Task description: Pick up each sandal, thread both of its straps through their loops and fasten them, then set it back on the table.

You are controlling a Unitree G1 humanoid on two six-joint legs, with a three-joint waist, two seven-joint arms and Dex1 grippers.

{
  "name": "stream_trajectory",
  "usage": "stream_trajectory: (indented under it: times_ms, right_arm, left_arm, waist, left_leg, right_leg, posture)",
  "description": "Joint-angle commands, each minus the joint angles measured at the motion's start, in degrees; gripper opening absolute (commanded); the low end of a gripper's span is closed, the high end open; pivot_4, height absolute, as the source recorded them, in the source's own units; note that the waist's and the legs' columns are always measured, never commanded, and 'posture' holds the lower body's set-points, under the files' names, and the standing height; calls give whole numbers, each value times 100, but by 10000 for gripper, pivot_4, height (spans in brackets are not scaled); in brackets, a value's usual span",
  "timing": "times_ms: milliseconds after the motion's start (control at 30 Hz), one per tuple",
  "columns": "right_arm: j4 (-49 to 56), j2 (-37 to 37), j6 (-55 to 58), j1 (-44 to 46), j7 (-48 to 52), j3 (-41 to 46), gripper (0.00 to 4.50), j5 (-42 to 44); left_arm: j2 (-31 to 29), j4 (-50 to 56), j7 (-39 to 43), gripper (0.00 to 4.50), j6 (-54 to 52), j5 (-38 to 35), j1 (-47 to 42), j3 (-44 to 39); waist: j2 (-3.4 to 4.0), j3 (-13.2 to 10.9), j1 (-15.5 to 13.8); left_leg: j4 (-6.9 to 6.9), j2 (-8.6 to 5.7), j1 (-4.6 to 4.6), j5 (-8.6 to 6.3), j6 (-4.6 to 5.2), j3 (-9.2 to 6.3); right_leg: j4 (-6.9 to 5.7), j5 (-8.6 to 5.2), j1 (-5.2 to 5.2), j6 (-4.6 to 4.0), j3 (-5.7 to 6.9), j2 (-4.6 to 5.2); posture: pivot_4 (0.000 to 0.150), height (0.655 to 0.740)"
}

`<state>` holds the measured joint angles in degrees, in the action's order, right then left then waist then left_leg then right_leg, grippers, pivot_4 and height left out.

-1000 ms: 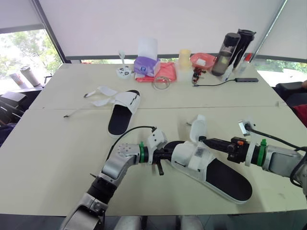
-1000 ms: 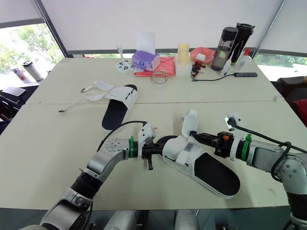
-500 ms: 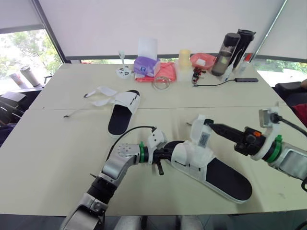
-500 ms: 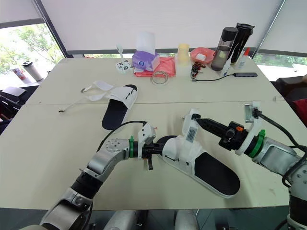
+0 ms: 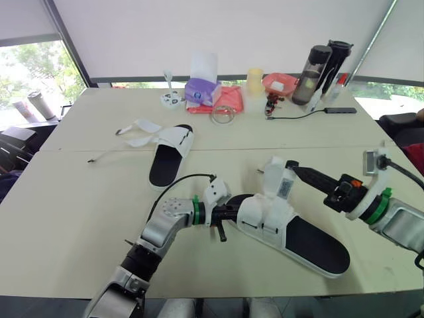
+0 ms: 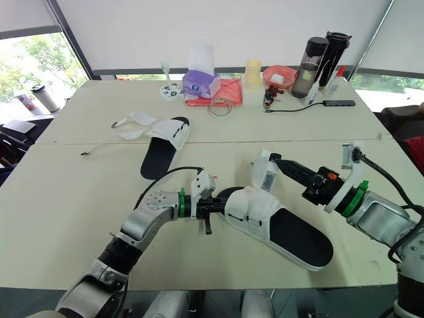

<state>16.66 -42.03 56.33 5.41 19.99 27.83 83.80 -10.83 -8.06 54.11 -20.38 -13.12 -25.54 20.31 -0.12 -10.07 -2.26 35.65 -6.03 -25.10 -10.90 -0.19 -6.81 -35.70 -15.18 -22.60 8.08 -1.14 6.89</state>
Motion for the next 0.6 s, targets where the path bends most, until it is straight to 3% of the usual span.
stream_trajectory:
  times_ms: [33,367,600]
  right_arm:
    - [-128,-8,-143,-6,-20,25,779,-294]
    - [-594,68,-63,55,-153,-531,779,-1396]
    - [-825,337,-27,-42,-271,-442,779,-1567]
  left_arm:
    - [-42,-176,-98,0,-66,138,63,41]
    - [-44,-120,-131,0,-98,136,98,41]
    - [-58,-99,-150,0,-106,132,122,33]
  waist:
    - [0,0,2]
    - [1,0,3]
    - [1,1,7]
  left_leg:
    - [0,0,0,0,0,0]
    - [0,0,0,0,0,0]
    - [0,0,1,0,0,0]
  right_leg:
    - [0,0,0,0,0,0]
    - [-1,0,0,0,0,-1]
    - [-2,0,1,0,0,-2]
  posture:
    - [1500,7400]
    - [1500,7400]
    - [1500,7400]
